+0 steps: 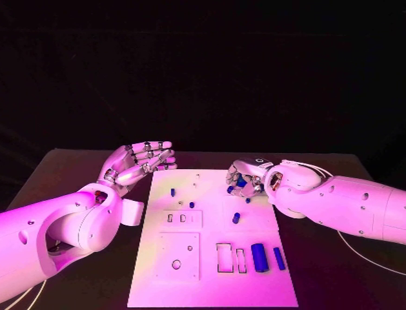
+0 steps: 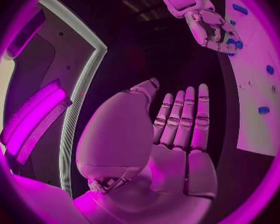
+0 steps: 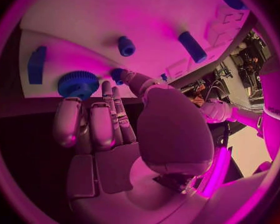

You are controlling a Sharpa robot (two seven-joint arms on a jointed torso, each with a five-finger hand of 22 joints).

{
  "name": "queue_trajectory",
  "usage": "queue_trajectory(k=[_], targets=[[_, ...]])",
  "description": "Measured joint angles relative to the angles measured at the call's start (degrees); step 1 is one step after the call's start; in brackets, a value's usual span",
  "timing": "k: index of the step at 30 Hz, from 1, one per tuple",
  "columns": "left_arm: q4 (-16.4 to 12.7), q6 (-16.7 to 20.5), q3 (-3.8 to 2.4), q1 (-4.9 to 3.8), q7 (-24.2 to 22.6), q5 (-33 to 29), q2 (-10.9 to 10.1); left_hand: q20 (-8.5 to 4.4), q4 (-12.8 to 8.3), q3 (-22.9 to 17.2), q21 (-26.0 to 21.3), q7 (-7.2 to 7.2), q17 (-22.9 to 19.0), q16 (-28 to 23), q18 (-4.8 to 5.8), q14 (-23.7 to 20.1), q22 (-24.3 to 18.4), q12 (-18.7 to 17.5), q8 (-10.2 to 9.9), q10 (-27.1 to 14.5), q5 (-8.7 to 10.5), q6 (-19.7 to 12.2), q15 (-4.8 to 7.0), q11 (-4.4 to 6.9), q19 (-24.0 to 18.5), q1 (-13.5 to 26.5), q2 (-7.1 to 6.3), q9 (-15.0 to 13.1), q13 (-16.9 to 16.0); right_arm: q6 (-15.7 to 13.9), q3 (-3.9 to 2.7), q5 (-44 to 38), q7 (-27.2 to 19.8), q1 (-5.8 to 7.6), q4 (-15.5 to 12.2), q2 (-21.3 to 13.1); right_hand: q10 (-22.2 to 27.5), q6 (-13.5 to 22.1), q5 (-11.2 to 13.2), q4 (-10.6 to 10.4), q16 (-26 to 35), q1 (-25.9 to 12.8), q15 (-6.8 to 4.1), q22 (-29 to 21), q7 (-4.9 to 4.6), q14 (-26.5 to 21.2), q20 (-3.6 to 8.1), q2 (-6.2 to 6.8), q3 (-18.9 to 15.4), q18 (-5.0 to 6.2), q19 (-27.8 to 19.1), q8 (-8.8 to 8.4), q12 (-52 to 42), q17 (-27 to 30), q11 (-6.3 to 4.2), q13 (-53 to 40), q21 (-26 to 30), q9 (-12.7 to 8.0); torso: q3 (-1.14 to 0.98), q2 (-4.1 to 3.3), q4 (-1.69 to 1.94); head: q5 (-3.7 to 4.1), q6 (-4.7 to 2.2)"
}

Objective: Assemble the parts on the task board

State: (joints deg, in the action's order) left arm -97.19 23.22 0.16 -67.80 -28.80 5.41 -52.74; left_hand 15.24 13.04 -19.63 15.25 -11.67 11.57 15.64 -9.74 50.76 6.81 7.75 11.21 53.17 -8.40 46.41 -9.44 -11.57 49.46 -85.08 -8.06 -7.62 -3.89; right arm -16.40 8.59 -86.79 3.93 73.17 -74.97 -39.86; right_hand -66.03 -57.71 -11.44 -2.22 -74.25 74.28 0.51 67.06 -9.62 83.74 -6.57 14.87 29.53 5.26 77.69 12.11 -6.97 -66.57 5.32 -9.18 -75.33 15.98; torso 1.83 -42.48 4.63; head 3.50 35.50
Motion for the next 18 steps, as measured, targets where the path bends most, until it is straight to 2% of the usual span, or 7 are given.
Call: queue_trajectory(k=[5, 7, 9, 13, 15, 17, 18], targets=[[0.1, -0.1, 0.00, -0.05, 0.1, 0.0, 0.0, 0.00, -0.2, -0.2, 0.0, 0.00, 0.0, 0.0, 0.00, -0.1, 0.0, -0.1, 0.0, 0.0, 0.00, 0.0, -0.09, 0.00, 0.0, 0.0, 0.00, 0.0, 0.1, 0.2, 0.00, 0.0, 0.0, -0.14, 0.2, 0.2, -0.6, -0.2, 0.0, -0.2, -1.1, 0.0, 0.00, 1.1, 0.21, 0.0, -0.02, -0.01, 0.5, 0.01, 0.4, 0.09, -0.2, -0.9, -0.16, -0.1, -0.8, 0.3, 0.01, -0.12, 0.03, -0.08, -0.05], [0.1, -0.1, 0.00, -0.07, 0.1, 0.0, 0.0, 0.00, -0.2, -0.2, 0.0, 0.00, 0.0, 0.0, 0.00, -0.1, 0.0, -0.1, 0.0, 0.0, 0.00, 0.0, -0.09, 0.00, 0.0, 0.0, 0.00, 0.0, 0.1, 0.3, -0.02, 0.0, 0.0, -0.16, 0.2, 0.2, -1.0, -0.6, 0.0, -0.3, -1.8, 0.0, 0.00, 2.1, 0.59, 0.0, 0.11, -0.01, 1.1, 0.01, 0.7, 0.49, -0.2, -1.6, -0.30, -0.2, -1.6, 0.5, 0.01, -0.18, 0.04, -0.08, -0.05], [0.2, -0.2, -0.01, -0.10, 0.1, 0.0, 0.0, 0.00, -0.2, -0.2, 0.0, 0.00, 0.0, 0.0, 0.00, -0.1, 0.0, -0.1, 0.0, 0.0, 0.00, 0.0, -0.09, 0.00, 0.0, 0.0, 0.00, 0.0, 0.1, 0.3, -0.02, 0.0, 0.1, -0.19, 0.2, 0.3, -1.7, -0.9, 0.0, -0.2, -2.5, 0.0, 0.00, 3.1, 0.91, 0.0, 0.13, -0.02, 1.7, -0.62, 1.4, 0.76, -0.6, -2.3, -0.43, -0.3, -2.2, 0.8, 0.02, -0.24, 0.06, -0.08, -0.06], [0.3, -0.2, -0.01, -0.14, 0.2, 0.0, 0.0, 0.00, -0.2, -0.2, 0.0, 0.00, 0.0, 0.0, 0.00, -0.1, 0.0, -0.1, 0.0, 0.0, 0.00, 0.0, -0.09, 0.00, 0.0, 0.0, 0.00, 0.0, 0.0, 0.3, -0.07, 0.1, 0.1, -0.19, 0.2, 0.3, -2.8, -1.9, 0.0, -0.1, -3.5, 1.0, -0.21, 4.8, 1.39, 0.2, 0.39, -1.01, 2.8, -0.88, 1.9, 1.42, -0.8, -3.3, -0.91, -0.6, -3.4, 1.5, 0.04, -0.32, 0.10, -0.03, -0.07], [0.3, -0.2, -0.01, -0.16, 0.2, 0.0, 0.0, 0.00, -0.2, -0.2, 0.0, 0.00, 0.1, -0.2, 0.01, -0.1, 0.0, -0.1, 0.0, -0.2, 0.00, 0.0, -0.09, -0.23, 0.0, 0.0, 0.00, 0.0, 0.0, 0.1, -0.08, 0.2, 0.1, -0.18, 0.1, 0.3, -3.6, -2.8, 1.2, 0.5, -4.0, 1.6, -0.75, 5.9, 1.74, 0.3, 0.78, -1.62, 3.7, -0.89, 2.4, 2.08, -1.2, -3.9, -1.34, -0.7, -4.2, 2.0, 0.06, -0.36, 0.13, -0.01, -0.10], [0.4, -0.3, -0.01, -0.17, 0.3, 0.0, 0.0, -0.05, -0.2, -0.2, 0.0, 0.00, 0.1, -0.2, 0.00, -0.1, 0.0, -0.2, 0.0, -0.2, 0.00, 0.0, -0.09, -0.22, 0.0, 0.0, 0.00, 0.0, 0.0, -0.3, -0.08, 0.2, 0.1, -0.18, 0.0, 0.4, -4.0, -3.4, 2.2, 0.8, -4.6, 2.0, -0.76, 7.1, 2.15, 0.3, 1.23, -1.99, 4.4, -0.89, 2.9, 2.78, -1.3, -4.4, -1.54, -1.0, -4.9, 2.9, 0.06, -0.40, 0.14, 0.00, -0.15], [0.4, -0.3, -0.01, -0.18, 0.3, 0.0, 0.0, -0.19, -0.3, -0.3, 0.0, 0.00, 0.1, -0.2, 0.01, -0.1, 0.0, -0.3, 0.0, -0.2, 0.00, 0.0, -0.09, -0.22, 0.2, 0.0, 0.00, 0.0, 0.0, -0.5, -0.08, 0.2, 0.1, -0.19, 0.0, 0.4, -4.1, -3.8, 2.5, 1.0, -4.7, 2.1, -0.98, 7.5, 2.29, 0.3, 1.04, -2.16, 4.6, -0.89, 3.0, 3.09, -1.3, -4.5, -1.42, -1.1, -5.2, 3.2, 0.06, -0.42, 0.16, 0.00, -0.19]])
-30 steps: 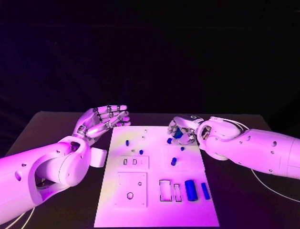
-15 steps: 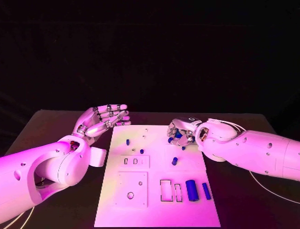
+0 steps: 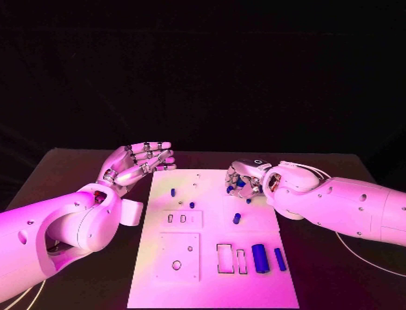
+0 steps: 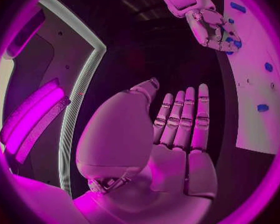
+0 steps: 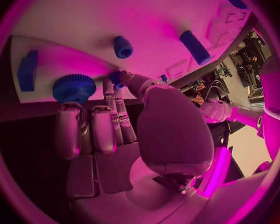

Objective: Assemble the parts on the task board

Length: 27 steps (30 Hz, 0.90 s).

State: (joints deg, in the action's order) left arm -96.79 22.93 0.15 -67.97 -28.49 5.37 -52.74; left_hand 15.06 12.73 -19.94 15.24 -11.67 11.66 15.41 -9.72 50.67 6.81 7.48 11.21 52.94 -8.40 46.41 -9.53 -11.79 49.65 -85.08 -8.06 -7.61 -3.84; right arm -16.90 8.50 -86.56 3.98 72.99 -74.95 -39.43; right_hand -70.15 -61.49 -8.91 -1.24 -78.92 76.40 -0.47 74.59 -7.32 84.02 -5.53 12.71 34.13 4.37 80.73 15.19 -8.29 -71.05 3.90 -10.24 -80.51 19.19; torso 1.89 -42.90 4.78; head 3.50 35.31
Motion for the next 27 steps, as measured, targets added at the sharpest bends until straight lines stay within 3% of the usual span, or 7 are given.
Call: queue_trajectory(k=[3, 12, 21, 27], targets=[[0.0, 0.0, 0.00, -0.02, 0.1, 0.0, 0.0, -0.02, 0.0, 0.0, 0.0, 0.00, 0.0, 0.0, 0.00, 0.0, 0.0, 0.0, 0.0, 0.0, 0.00, 0.0, 0.00, 0.00, 0.0, 0.0, 0.00, 0.0, 0.0, -1.2, 0.06, 0.1, 0.0, -0.09, -0.1, 0.1, -0.3, -0.8, 0.6, 0.6, -0.4, 0.4, -0.42, 0.4, 0.43, 0.0, 0.43, -0.62, 0.6, -0.83, 0.5, 1.01, -0.4, -0.2, 0.27, -0.3, -0.6, 1.2, 0.04, -0.03, 0.02, 0.03, -0.07], [0.2, -0.2, 0.00, -0.05, 0.5, 0.0, 0.0, -0.01, -0.2, -0.2, 0.2, -0.21, 0.1, 0.0, 0.00, -0.2, 0.0, -0.2, 0.0, -0.2, 0.23, -0.2, -0.20, -0.21, 0.0, 0.0, 0.00, 0.1, 0.0, -6.1, 0.03, 0.5, 0.4, -0.03, 0.2, 1.6, -0.3, -0.9, 0.8, 0.9, -0.4, 0.2, -0.49, 0.4, 0.57, 0.1, 0.51, -1.28, 0.9, -0.88, 0.5, 1.66, -0.8, -0.3, 0.27, -1.2, -0.7, 1.3, 0.08, -0.16, 0.09, -0.01, -0.59], [0.3, -0.3, 0.00, -0.09, 0.6, 0.0, 0.0, 0.19, -0.2, -0.2, 0.2, -0.21, 0.1, 0.0, 0.01, -0.2, 0.0, -0.2, 0.0, -0.2, 0.23, -0.2, -0.20, -0.21, 0.2, 0.0, 0.00, 0.1, 0.0, -9.3, -0.14, 0.8, 1.2, 0.35, 4.2, 6.5, -0.4, -0.6, 1.3, 1.3, -0.7, 0.1, -0.48, 0.4, 0.46, 0.1, 0.51, -1.57, 1.0, -0.87, 0.5, 1.65, -0.4, -0.3, 0.19, -1.2, -1.0, 1.3, 0.10, -0.36, 0.28, 0.22, -1.05], [0.3, -0.3, 0.00, -0.13, 0.7, 0.0, 0.1, 0.19, -0.2, -0.2, 0.2, -0.21, 0.1, 0.0, 0.01, -0.2, 0.0, -0.2, 0.0, -0.2, 0.23, -0.2, -0.20, -0.20, 0.2, 0.0, 0.00, 0.1, 0.0, -10.9, -0.29, 1.0, 1.4, 0.62, 6.1, 8.8, -0.4, -0.5, 1.5, 1.3, -0.7, 0.1, -0.48, 0.4, 0.40, 0.1, 0.51, -1.57, 1.0, -0.87, 0.5, 1.63, -0.3, -0.5, 0.18, -1.2, -1.0, 1.3, 0.23, -0.44, 0.48, 0.34, -1.10]])
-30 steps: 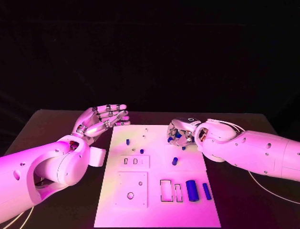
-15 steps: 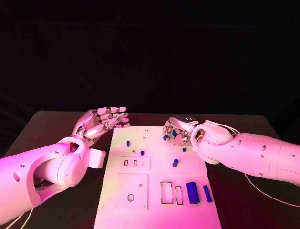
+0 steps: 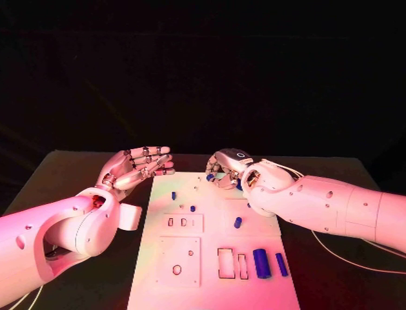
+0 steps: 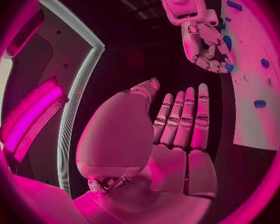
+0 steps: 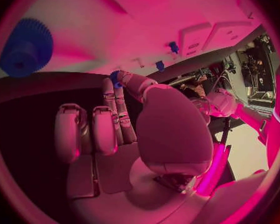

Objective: Assemble the parts on the task board

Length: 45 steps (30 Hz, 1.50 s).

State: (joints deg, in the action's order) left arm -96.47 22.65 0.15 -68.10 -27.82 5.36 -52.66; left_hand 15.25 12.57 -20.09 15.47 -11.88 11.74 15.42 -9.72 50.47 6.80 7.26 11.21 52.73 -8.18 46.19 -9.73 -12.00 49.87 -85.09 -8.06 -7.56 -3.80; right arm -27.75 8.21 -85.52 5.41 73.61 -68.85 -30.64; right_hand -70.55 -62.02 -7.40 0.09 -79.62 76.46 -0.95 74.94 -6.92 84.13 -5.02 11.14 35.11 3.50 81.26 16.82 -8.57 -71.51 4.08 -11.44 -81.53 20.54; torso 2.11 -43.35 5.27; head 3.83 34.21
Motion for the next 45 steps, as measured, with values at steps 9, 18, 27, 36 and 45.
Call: queue_trajectory(k=[9, 18, 27, 36, 45], targets=[[0.1, 0.0, 0.00, -0.13, 0.1, 0.0, 0.1, 0.00, 0.0, 0.0, 0.0, 0.00, 0.1, -0.2, 0.00, 0.0, 0.0, 0.0, 0.0, 0.0, 0.00, 0.0, 0.00, 0.00, 0.0, 0.0, 0.00, 0.0, 0.0, -0.8, -0.06, 0.5, 0.1, 0.02, 3.0, 2.9, -0.1, 0.2, 0.1, 0.2, -0.3, 0.0, 0.01, 0.0, 0.00, 0.0, 0.00, 0.00, 0.2, 0.00, 0.0, 0.25, 0.3, 0.0, -0.10, 0.0, 0.0, 0.4, 0.04, -0.17, 0.12, 0.21, -0.15], [0.3, -0.1, 0.00, -0.21, 0.2, 0.0, 0.5, 0.00, 0.0, 0.0, 0.0, 0.00, 0.1, -0.2, 0.00, 0.0, 0.0, 0.0, 0.0, 0.0, 0.00, 0.0, 0.00, 0.00, 0.0, 0.0, 0.00, 0.0, 0.0, -0.9, -0.06, 1.3, 0.0, -0.20, 4.8, 4.1, -0.1, 0.4, 0.0, 0.2, -0.3, 0.0, 0.01, 0.0, 0.00, 0.0, 0.00, 0.00, 0.1, 0.00, 0.0, 0.26, 0.5, 0.0, -0.10, 0.0, 0.0, 1.1, 0.08, -0.24, 0.19, -0.24, 0.01], [0.6, -0.1, 0.00, -0.23, 0.3, 0.0, 0.7, -0.01, 0.0, 0.0, 0.0, 0.00, 0.1, -0.2, 0.00, 0.0, 0.0, 0.0, 0.0, 0.0, 0.00, 0.0, 0.00, 0.00, 0.0, 0.0, 0.00, 0.0, 0.0, -0.7, -0.05, 1.9, -0.2, -0.25, 5.2, 4.7, -0.1, 0.6, 0.0, 0.2, -0.3, 0.0, 0.01, 0.0, 0.01, 0.0, 0.00, 0.00, 0.1, 0.00, 0.0, 0.23, 0.7, -0.1, -0.10, -0.1, -0.2, 1.6, 0.12, -0.29, 0.22, -0.61, 0.25], [0.7, -0.1, 0.00, -0.25, 0.4, 0.0, 0.9, 0.00, -0.2, -0.2, 0.0, 0.00, 0.2, -0.2, 0.00, -0.2, 0.0, 0.0, 0.0, 0.0, 0.00, 0.0, 0.21, 0.00, 0.0, 0.0, 0.00, 0.0, 0.0, -0.6, -0.05, 2.2, -0.3, -0.25, 5.2, 5.1, -0.1, 0.7, 0.0, 0.2, -0.3, 0.2, 0.01, 0.0, -0.06, 0.0, 0.00, -0.15, 0.1, 0.00, 0.0, 0.12, 0.8, 0.0, -0.10, -0.1, -0.2, 2.4, 0.15, -0.35, 0.18, -0.86, 0.24], [0.9, -0.1, 0.00, -0.27, 0.5, 0.0, 1.0, -0.01, -0.2, -0.2, 0.0, 0.00, 0.2, -0.2, 0.00, -0.2, 0.0, 0.0, 0.0, 0.0, 0.00, 0.0, 0.21, 0.00, 0.0, 0.0, 0.00, 0.0, 0.0, 0.1, -0.06, 2.4, -0.4, -0.24, 5.2, 5.6, -0.1, 1.0, -0.1, 0.3, -0.3, 0.2, 0.01, 0.0, -0.19, 0.0, 0.00, -0.14, 0.0, 0.01, 0.0, 0.01, 0.5, 0.1, -0.10, -0.1, -0.2, 2.4, 0.15, -0.41, 0.18, -0.85, 0.23]])
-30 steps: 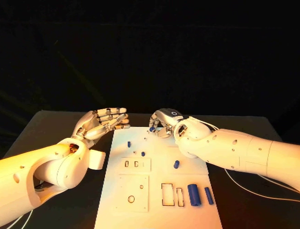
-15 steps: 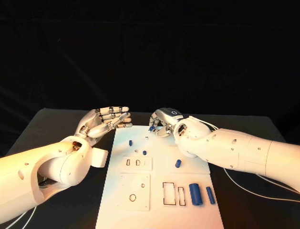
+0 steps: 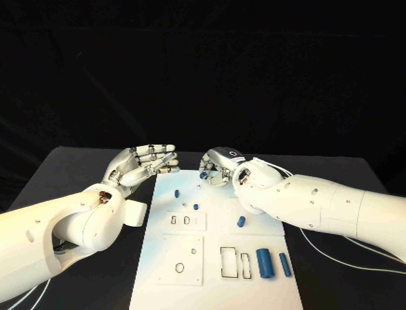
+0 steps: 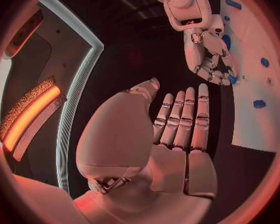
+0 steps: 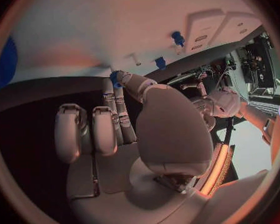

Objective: Assemble the parts on the task board

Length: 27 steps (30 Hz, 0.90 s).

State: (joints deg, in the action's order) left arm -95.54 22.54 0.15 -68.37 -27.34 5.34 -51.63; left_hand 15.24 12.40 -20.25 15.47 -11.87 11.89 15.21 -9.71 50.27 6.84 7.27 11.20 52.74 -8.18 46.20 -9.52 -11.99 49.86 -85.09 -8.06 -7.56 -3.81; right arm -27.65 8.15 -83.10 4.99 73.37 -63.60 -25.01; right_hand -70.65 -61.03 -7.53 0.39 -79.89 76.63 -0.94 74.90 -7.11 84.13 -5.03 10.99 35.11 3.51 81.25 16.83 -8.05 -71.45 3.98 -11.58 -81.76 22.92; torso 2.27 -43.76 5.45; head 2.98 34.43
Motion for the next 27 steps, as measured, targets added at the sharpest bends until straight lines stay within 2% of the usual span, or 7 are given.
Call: queue_trajectory(k=[11, 13, 18, 21, 23, 24, 27], targets=[[0.1, 0.0, 0.01, -0.06, 0.1, 0.0, 0.2, 0.00, 0.0, 0.0, 0.0, 0.00, 0.0, 0.0, 0.00, 0.0, 0.0, 0.0, 0.0, 0.0, 0.00, 0.0, 0.00, 0.00, 0.0, 0.0, 0.00, 0.0, 0.0, 1.2, 0.01, 0.2, 0.1, 0.04, 1.5, 0.9, 0.0, 0.8, 0.0, 0.0, 0.0, -0.4, 0.00, 0.0, -0.43, 0.0, -0.03, -0.37, 0.0, 0.00, 0.0, -0.12, 0.4, 0.4, 0.00, -0.3, 0.1, 0.4, 0.04, -0.08, 0.07, -0.30, 0.04], [0.1, 0.0, 0.01, -0.12, 0.2, 0.0, 0.2, 0.00, 0.0, 0.0, 0.0, 0.00, 0.0, 0.0, 0.00, 0.0, 0.0, 0.0, 0.0, 0.0, 0.00, 0.0, 0.00, 0.00, 0.0, 0.0, 0.00, 0.0, 0.0, 1.4, 0.02, 0.2, 0.1, 0.03, 1.8, 1.1, 0.2, 1.7, 0.0, 0.0, 0.0, -0.4, 0.03, 0.0, -0.68, 0.0, -0.48, -0.35, 0.0, 0.00, -0.5, -0.24, 1.1, 0.7, -0.19, -0.3, 0.6, 0.6, 0.04, -0.12, 0.12, -0.29, 0.07], [0.1, 0.0, 0.01, -0.27, 0.2, -0.1, 0.3, 0.00, 0.0, 0.0, 0.0, 0.00, 0.0, 0.0, 0.00, 0.0, 0.0, 0.0, 0.0, 0.0, 0.00, 0.0, 0.00, 0.00, 0.0, 0.0, 0.00, 0.0, 0.0, 1.7, 0.13, 0.2, 0.2, -0.12, 2.4, 1.5, 4.6, 4.3, 0.3, 0.2, 0.7, -2.3, 1.39, -1.5, -1.83, -0.1, -1.53, 0.49, 1.0, 0.01, -2.4, -1.57, 3.1, 2.5, 1.18, 0.7, 2.4, 1.2, 0.04, -0.22, 0.14, -0.34, -0.04], [0.2, 0.0, 0.01, -0.30, 0.3, -0.1, 0.3, 0.00, 0.0, 0.0, 0.0, 0.00, 0.1, 0.0, 0.00, 0.0, 0.0, -0.2, 0.0, 0.0, 0.00, 0.0, 0.00, 0.00, 0.0, 0.0, 0.00, 0.0, 0.0, 1.7, 0.14, 0.3, 0.2, -0.16, 2.4, 1.6, 7.6, 6.7, 0.5, -0.1, 1.9, -3.4, 1.99, -4.2, -2.29, -0.1, -2.17, 1.60, 0.8, 0.07, -4.5, -2.78, 3.8, 4.7, 2.03, 1.5, 4.5, 1.1, 0.04, -0.23, 0.13, -0.40, -0.05], [0.4, 0.0, 0.01, -0.32, 0.3, -0.1, 0.4, 0.00, 0.0, 0.0, 0.0, 0.00, 0.1, 0.0, 0.00, 0.0, 0.0, -0.2, 0.0, 0.0, 0.00, 0.0, 0.00, 0.00, 0.0, 0.0, 0.00, 0.0, 0.0, 1.5, 0.13, 0.3, 0.2, -0.15, 2.2, 1.5, 9.3, 7.9, 0.1, -0.2, 2.1, -3.3, 2.07, -5.9, -2.39, 0.0, -2.39, 2.47, 0.0, 0.93, -5.7, -3.45, 3.8, 5.5, 2.28, 1.8, 5.8, 1.0, 0.05, -0.23, 0.11, -0.45, -0.05], [0.4, 0.0, 0.01, -0.33, 0.3, -0.1, 0.4, 0.00, 0.0, 0.0, 0.0, 0.00, 0.1, 0.0, 0.00, 0.0, 0.0, -0.2, 0.0, 0.0, 0.00, 0.0, 0.00, 0.00, 0.0, 0.0, 0.00, 0.0, 0.0, 1.5, 0.12, 0.3, 0.1, -0.14, 2.0, 1.4, 9.8, 8.2, -0.1, -0.1, 2.2, -3.2, 2.26, -6.4, -2.54, -0.2, -2.59, 2.56, -0.4, 0.93, -5.9, -3.68, 3.8, 5.8, 2.37, 1.8, 6.2, 1.0, 0.05, -0.23, 0.09, -0.46, -0.05], [0.5, 0.0, 0.01, -0.33, 0.3, -0.1, 0.4, 0.00, 0.0, 0.0, 0.0, 0.00, 0.1, 0.0, 0.00, 0.0, 0.0, -0.2, 0.0, 0.0, 0.00, 0.0, 0.00, 0.00, 0.0, 0.0, 0.00, 0.0, 0.0, 1.1, 0.12, 0.3, 0.1, -0.13, 1.1, 0.7, 10.9, 8.8, -0.1, 0.1, 2.8, -3.2, 2.28, -7.4, -2.22, -0.2, -2.66, 3.05, -1.3, 0.92, -6.6, -4.05, 3.4, 6.7, 2.43, 1.9, 7.1, 1.1, 0.05, -0.21, 0.04, -0.59, -0.05]])
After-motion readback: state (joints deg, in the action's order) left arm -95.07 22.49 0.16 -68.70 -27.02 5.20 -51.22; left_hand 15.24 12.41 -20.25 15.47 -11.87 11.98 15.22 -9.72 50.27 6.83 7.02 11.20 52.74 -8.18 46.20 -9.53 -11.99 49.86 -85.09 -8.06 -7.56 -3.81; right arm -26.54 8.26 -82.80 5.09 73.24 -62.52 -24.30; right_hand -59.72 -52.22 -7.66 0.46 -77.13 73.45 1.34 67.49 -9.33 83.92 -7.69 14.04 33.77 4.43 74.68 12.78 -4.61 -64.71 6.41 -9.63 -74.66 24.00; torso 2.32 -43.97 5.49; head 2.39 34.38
